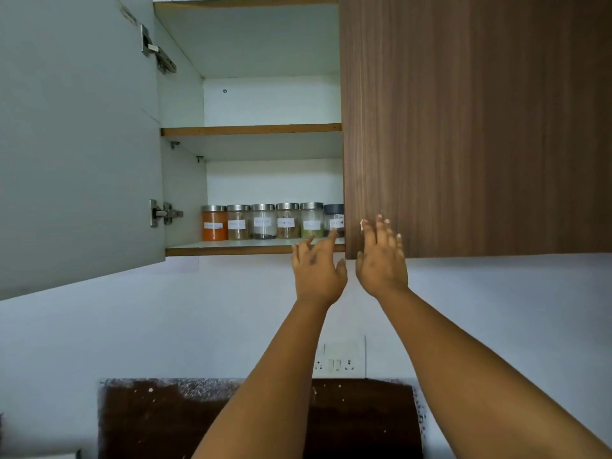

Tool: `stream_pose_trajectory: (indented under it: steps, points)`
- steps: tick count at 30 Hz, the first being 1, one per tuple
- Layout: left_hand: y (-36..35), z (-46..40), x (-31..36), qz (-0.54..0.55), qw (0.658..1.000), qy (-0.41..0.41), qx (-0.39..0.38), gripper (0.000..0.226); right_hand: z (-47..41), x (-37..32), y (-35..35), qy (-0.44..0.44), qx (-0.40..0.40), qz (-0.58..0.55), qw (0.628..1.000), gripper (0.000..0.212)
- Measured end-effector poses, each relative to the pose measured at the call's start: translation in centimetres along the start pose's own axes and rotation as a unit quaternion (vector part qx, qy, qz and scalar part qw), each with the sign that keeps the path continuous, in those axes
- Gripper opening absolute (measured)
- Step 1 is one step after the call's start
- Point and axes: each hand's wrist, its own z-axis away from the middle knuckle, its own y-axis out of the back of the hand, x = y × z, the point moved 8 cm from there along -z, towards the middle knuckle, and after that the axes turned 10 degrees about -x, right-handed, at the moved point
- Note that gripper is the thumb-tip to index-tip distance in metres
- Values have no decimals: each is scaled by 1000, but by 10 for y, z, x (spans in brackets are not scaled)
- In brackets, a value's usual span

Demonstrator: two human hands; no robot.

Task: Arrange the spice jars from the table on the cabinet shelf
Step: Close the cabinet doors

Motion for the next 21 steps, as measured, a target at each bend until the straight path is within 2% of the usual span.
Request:
stream_pose_trajectory:
  steps: [2, 6, 11, 15, 19, 20, 21]
  points:
    - [34, 35, 2, 42, 997, 17, 58, 60, 28, -18, 24, -4, 45, -33, 998, 60]
    - [88, 104, -11, 94, 988, 79, 98, 61, 80, -85, 68, 3, 83, -100, 991, 52]
    - [159, 176, -40, 112, 977, 111, 147, 61, 130, -201, 124, 74, 116, -208, 969, 49]
    - [226, 226, -82, 104, 967, 159, 171, 51, 172, -304, 143, 170, 80, -272, 944, 52]
    - [277, 259, -132, 124, 946, 233, 188, 48, 197, -384, 132, 238, -2, -286, 928, 66]
    - [284, 264, -147, 152, 935, 264, 183, 52, 200, -402, 128, 255, -22, -281, 925, 71]
    - [292, 271, -164, 206, 910, 312, 182, 58, 203, -421, 124, 271, -38, -277, 921, 77]
